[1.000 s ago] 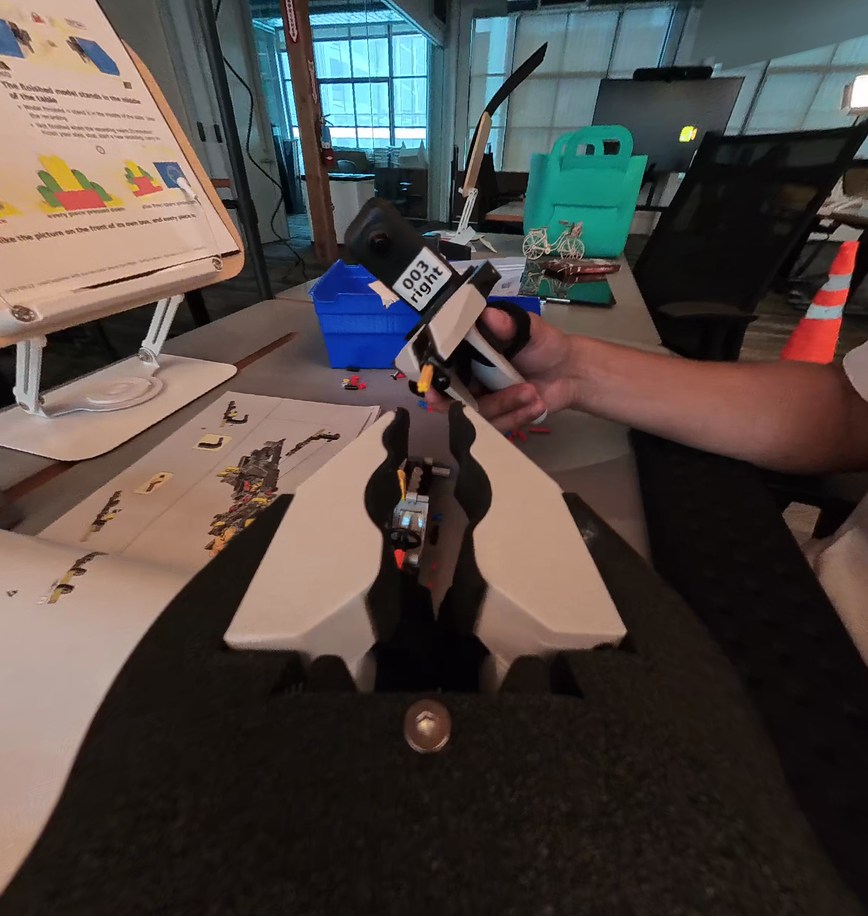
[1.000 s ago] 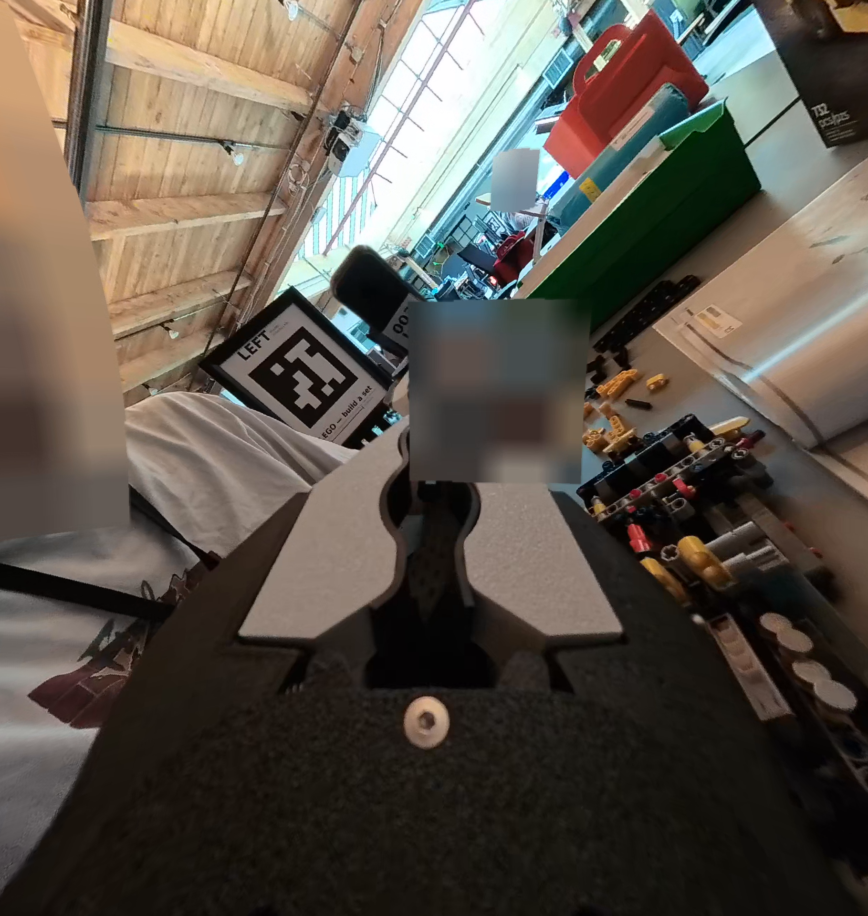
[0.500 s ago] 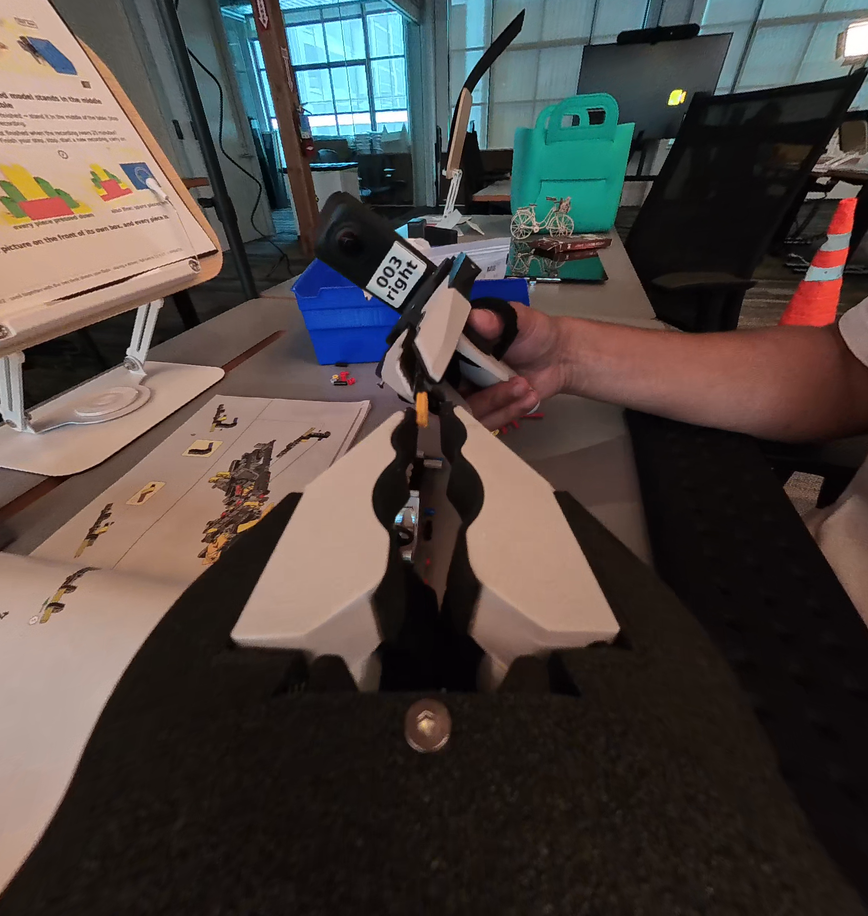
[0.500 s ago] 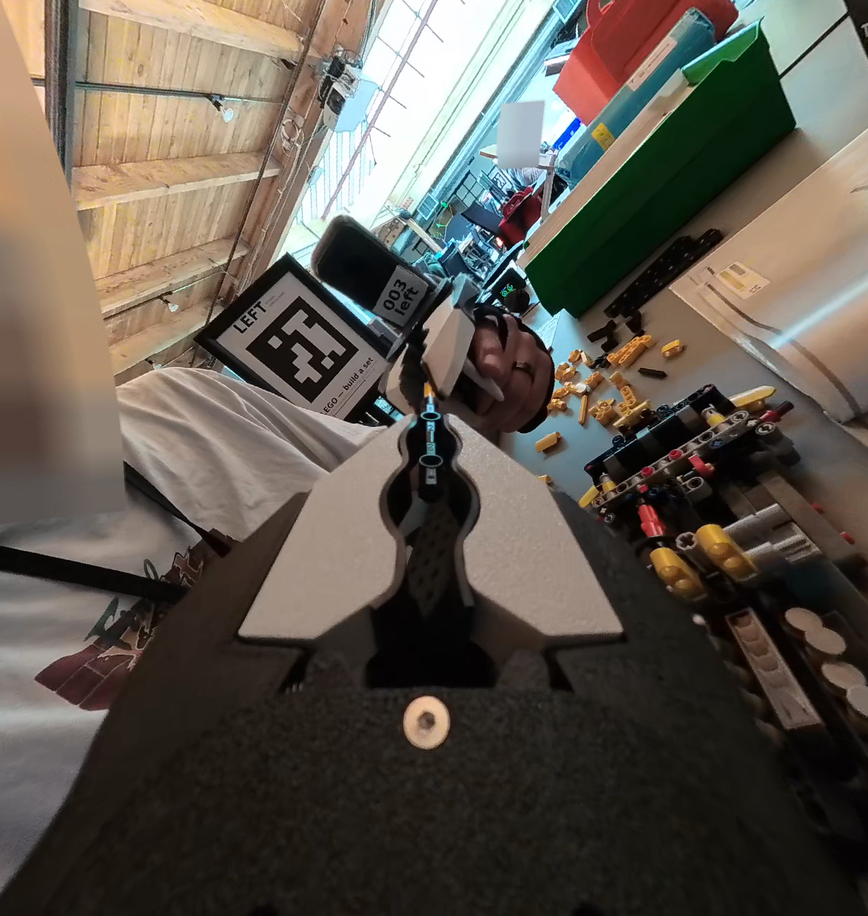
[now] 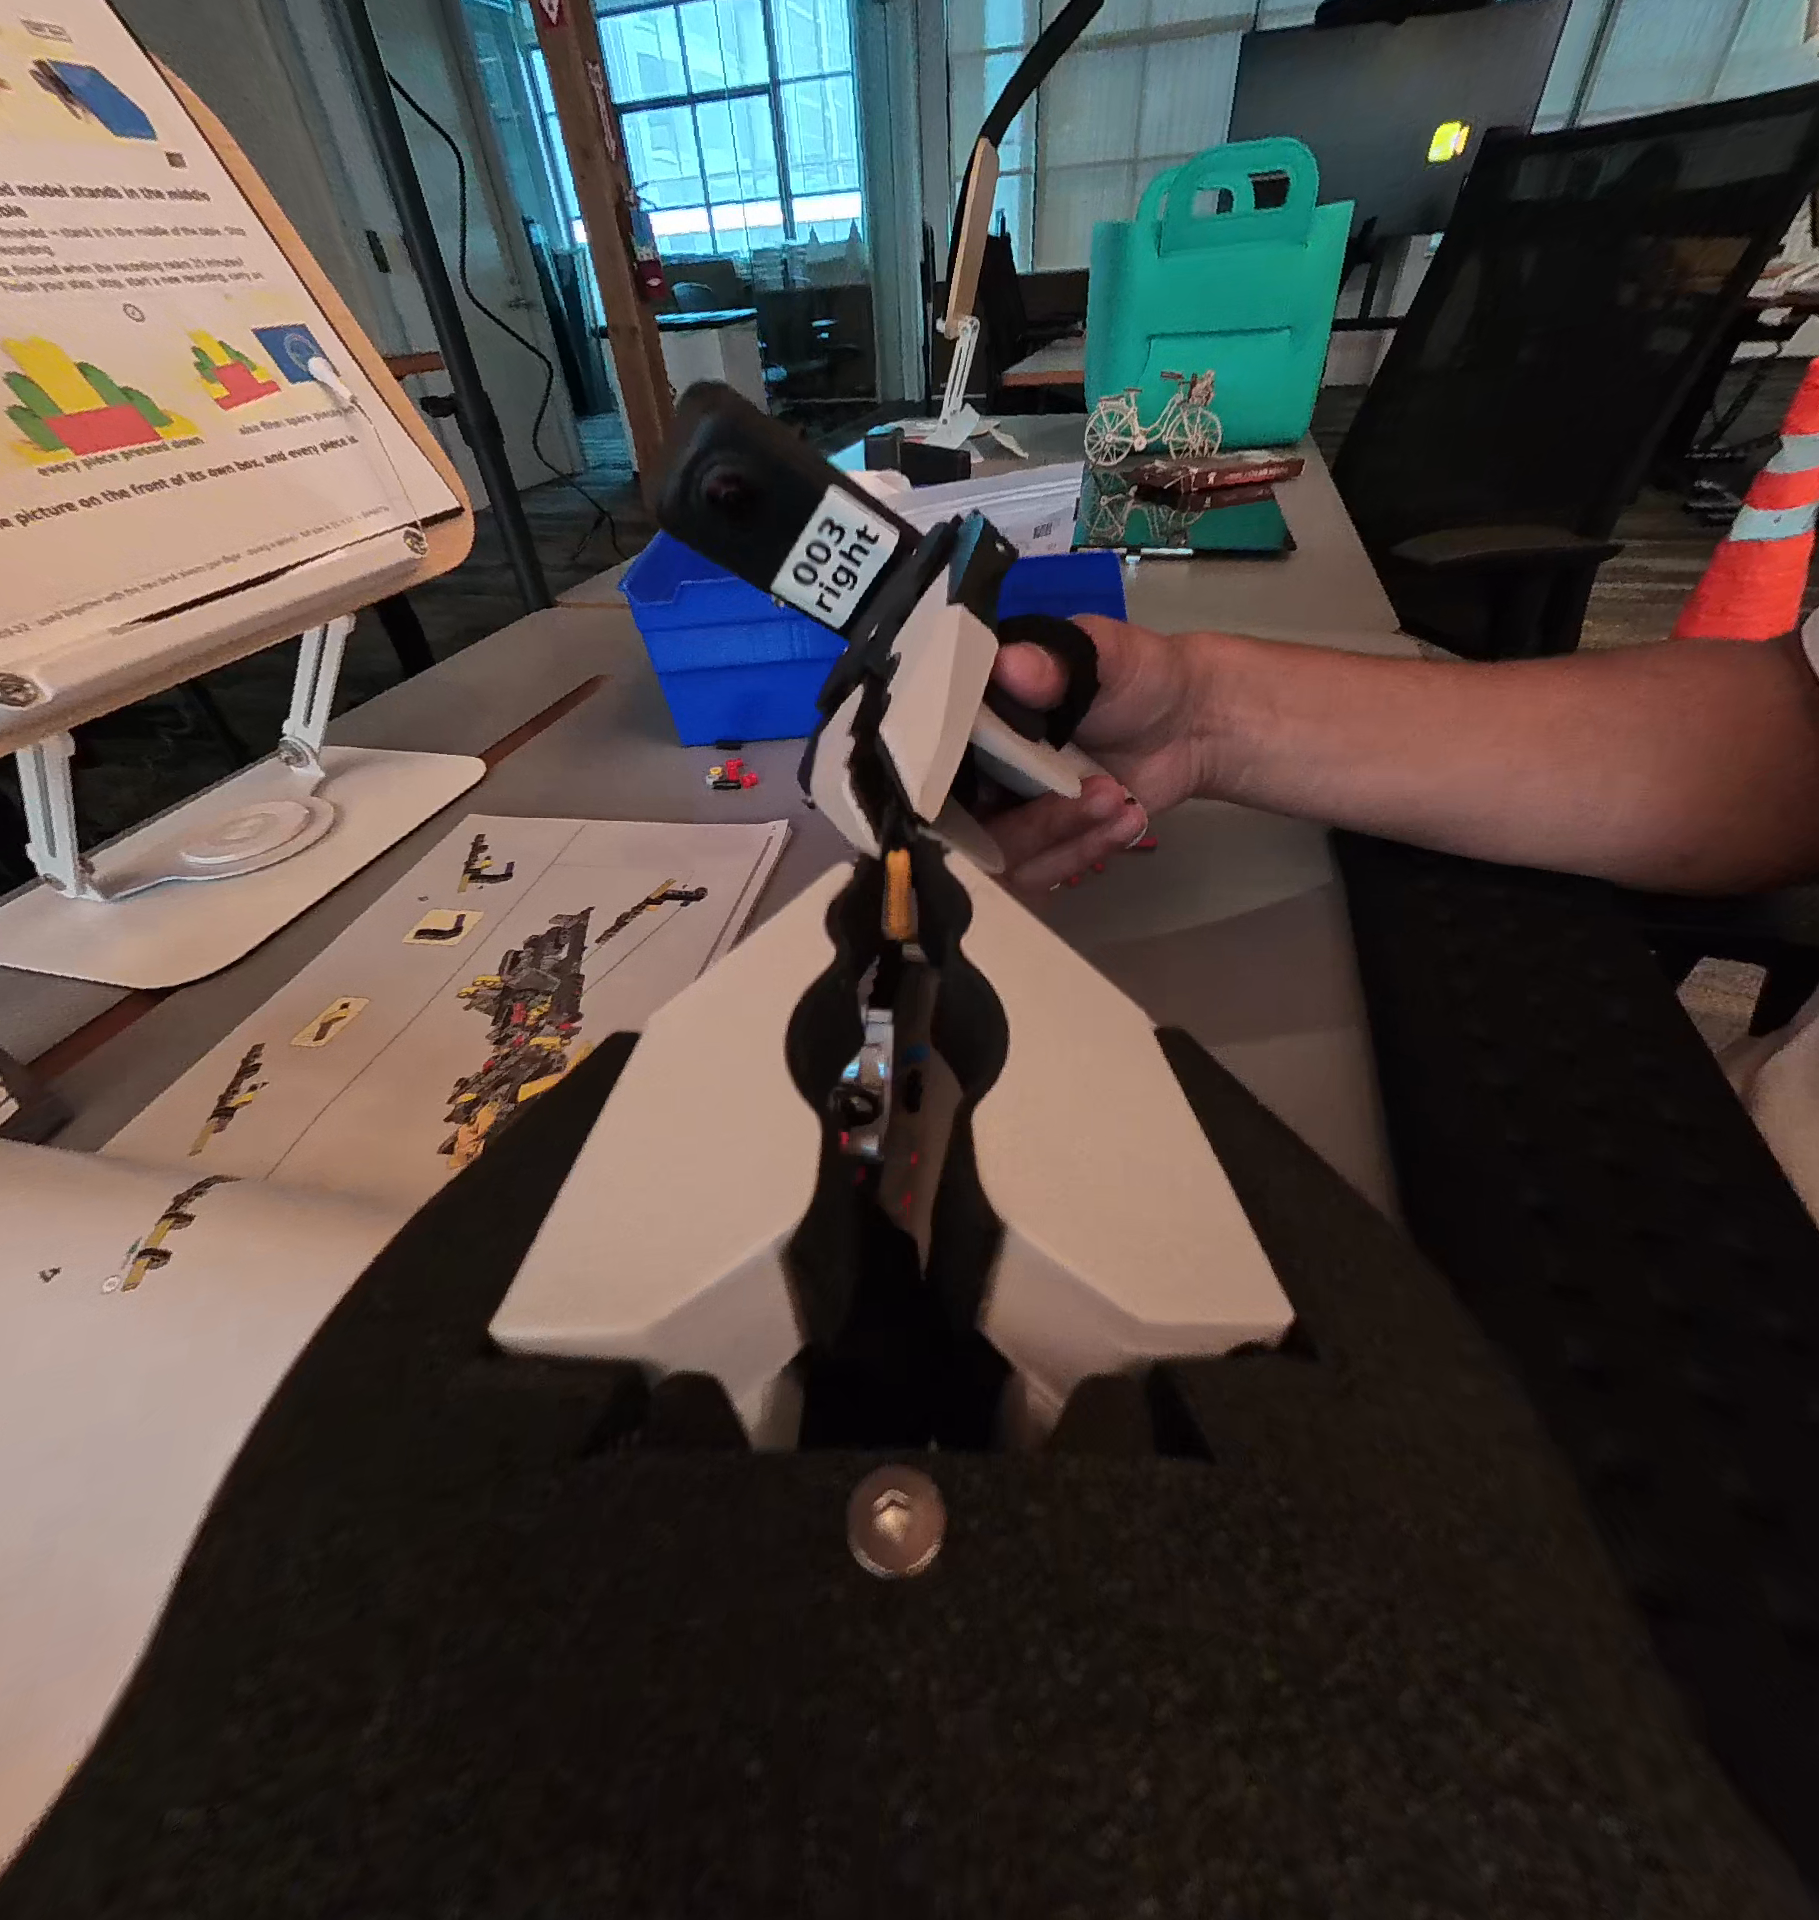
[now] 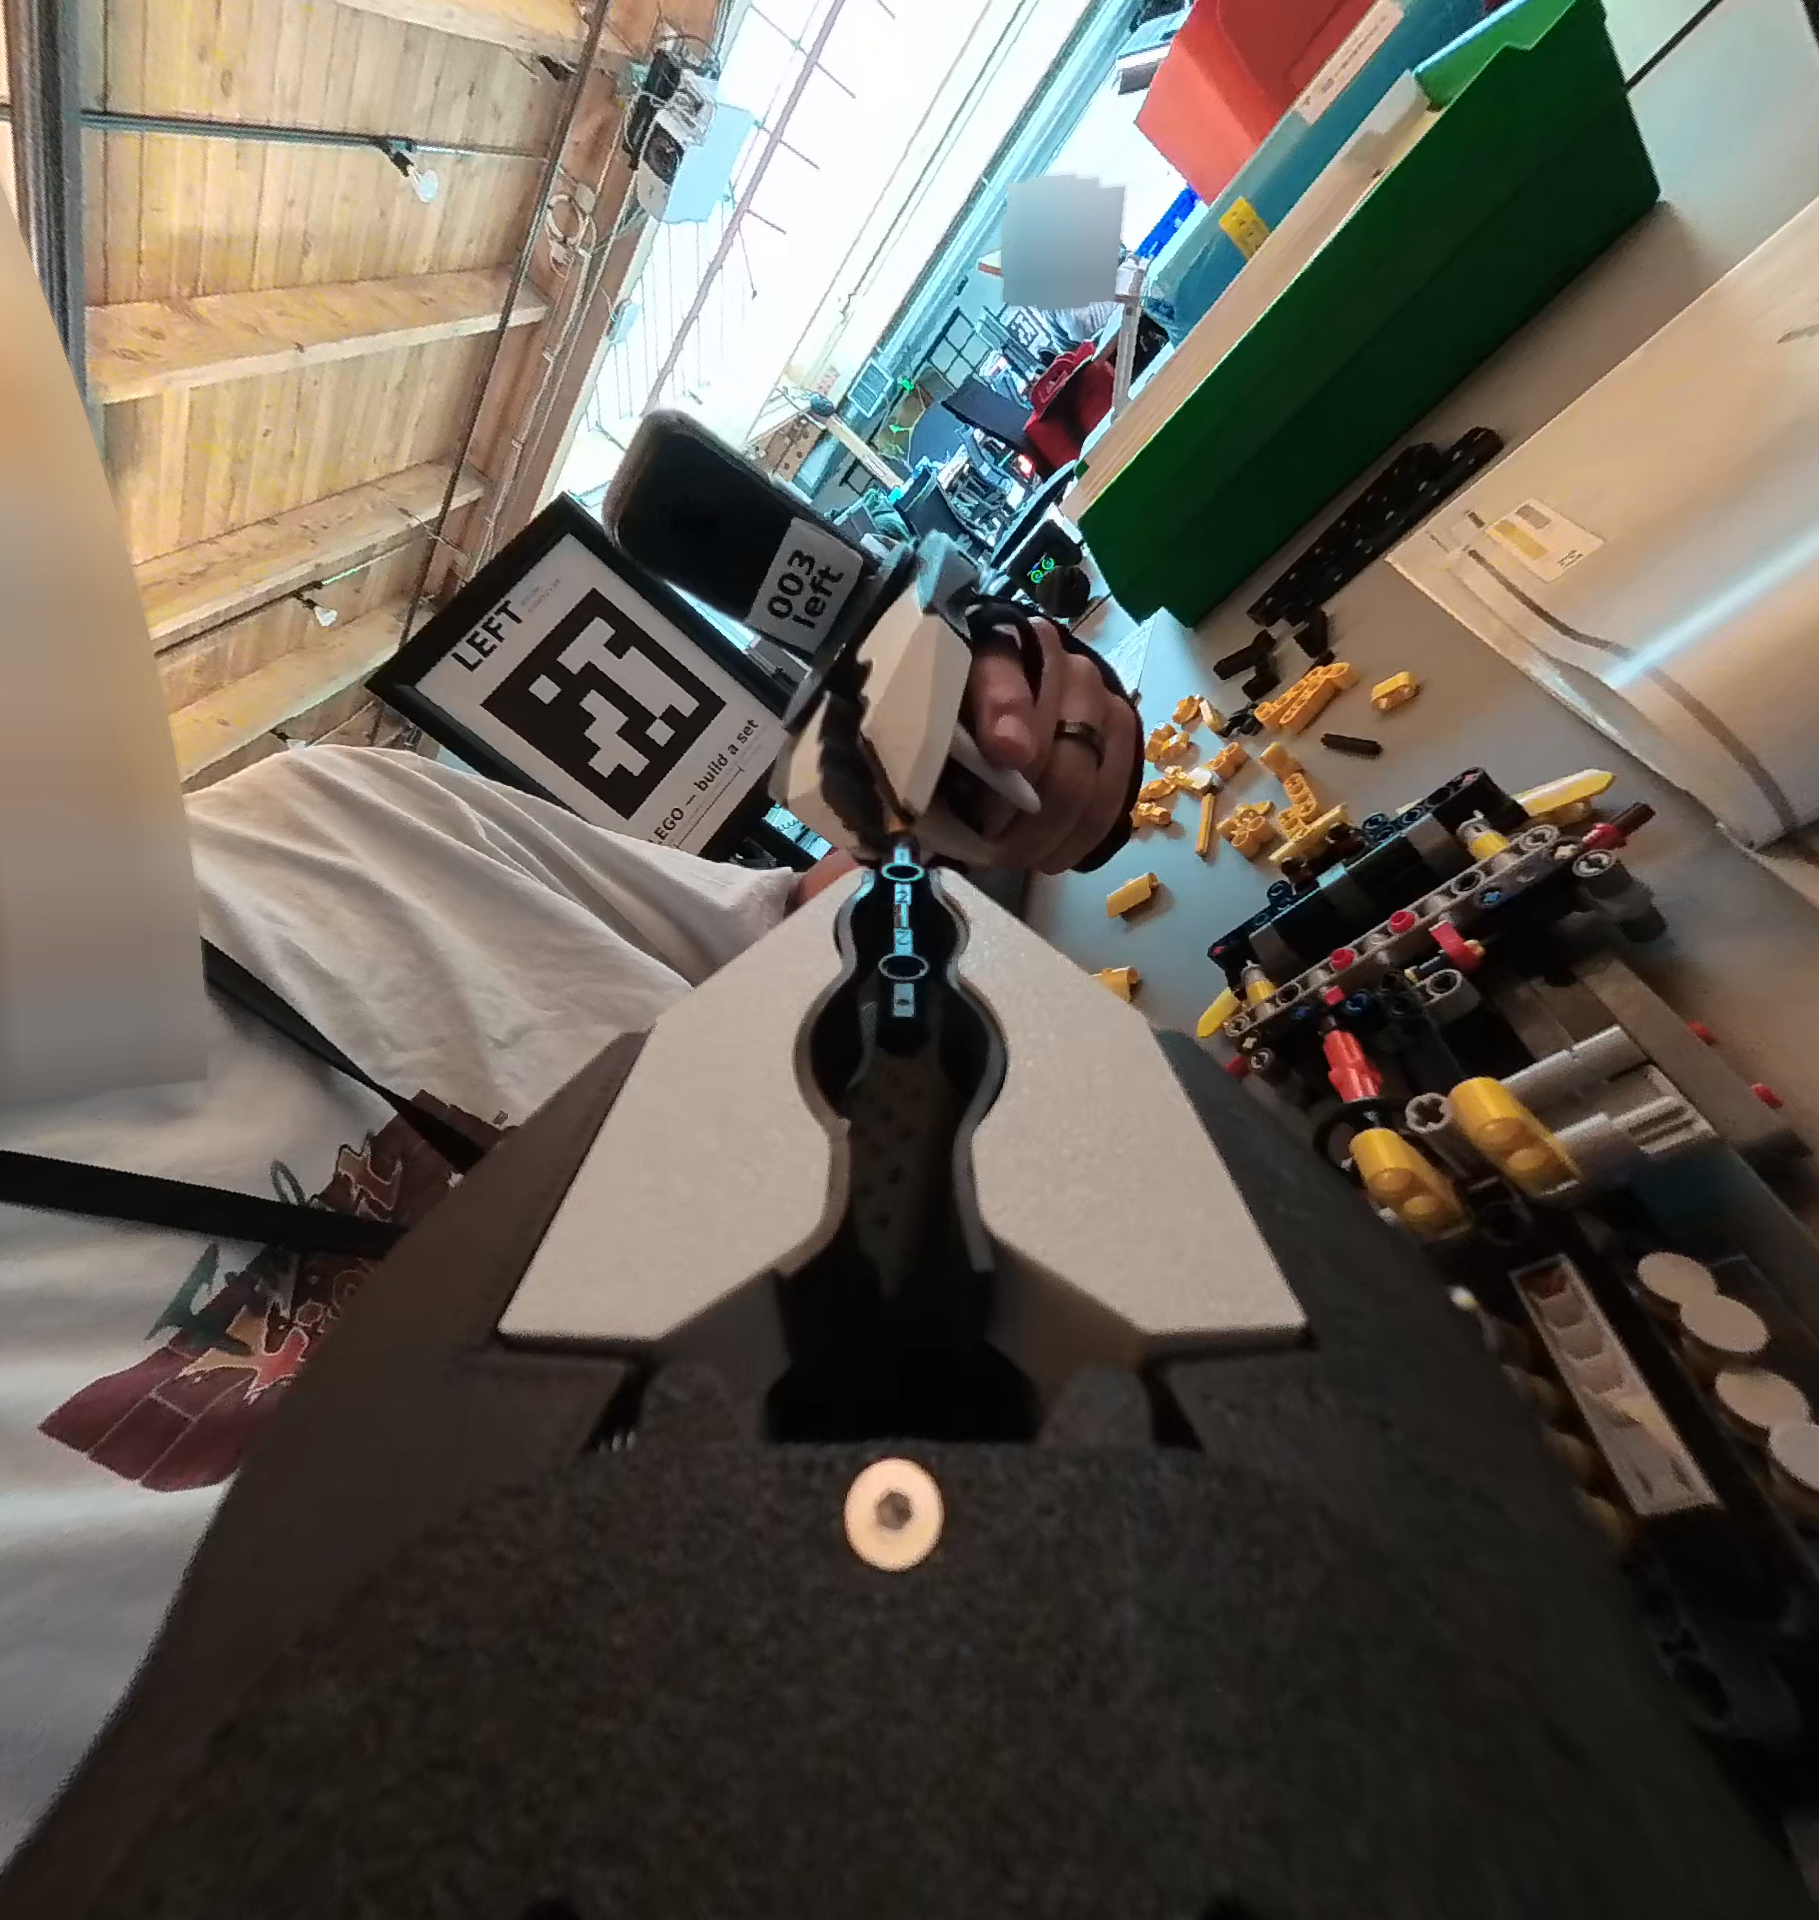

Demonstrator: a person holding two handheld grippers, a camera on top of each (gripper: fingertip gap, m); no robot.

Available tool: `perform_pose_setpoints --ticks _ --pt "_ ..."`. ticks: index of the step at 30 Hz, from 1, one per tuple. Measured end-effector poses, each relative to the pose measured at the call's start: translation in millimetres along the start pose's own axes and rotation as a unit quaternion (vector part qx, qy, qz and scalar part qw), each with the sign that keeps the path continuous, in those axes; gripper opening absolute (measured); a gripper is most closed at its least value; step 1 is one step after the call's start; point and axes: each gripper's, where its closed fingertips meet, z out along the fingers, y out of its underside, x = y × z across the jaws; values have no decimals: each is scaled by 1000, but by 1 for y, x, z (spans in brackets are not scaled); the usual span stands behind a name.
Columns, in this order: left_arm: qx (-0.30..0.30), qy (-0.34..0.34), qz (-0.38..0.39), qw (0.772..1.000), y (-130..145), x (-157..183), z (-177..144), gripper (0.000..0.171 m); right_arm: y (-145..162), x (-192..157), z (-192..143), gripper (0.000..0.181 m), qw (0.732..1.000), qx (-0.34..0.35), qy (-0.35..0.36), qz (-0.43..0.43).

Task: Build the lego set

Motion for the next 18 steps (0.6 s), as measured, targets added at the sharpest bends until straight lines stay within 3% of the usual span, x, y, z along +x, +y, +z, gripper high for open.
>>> perform_pose_setpoints --ticks 18 --pt "-35 -39 95 994 9 -2 1 3 4 4 -3 6 1000 -11 3 20"
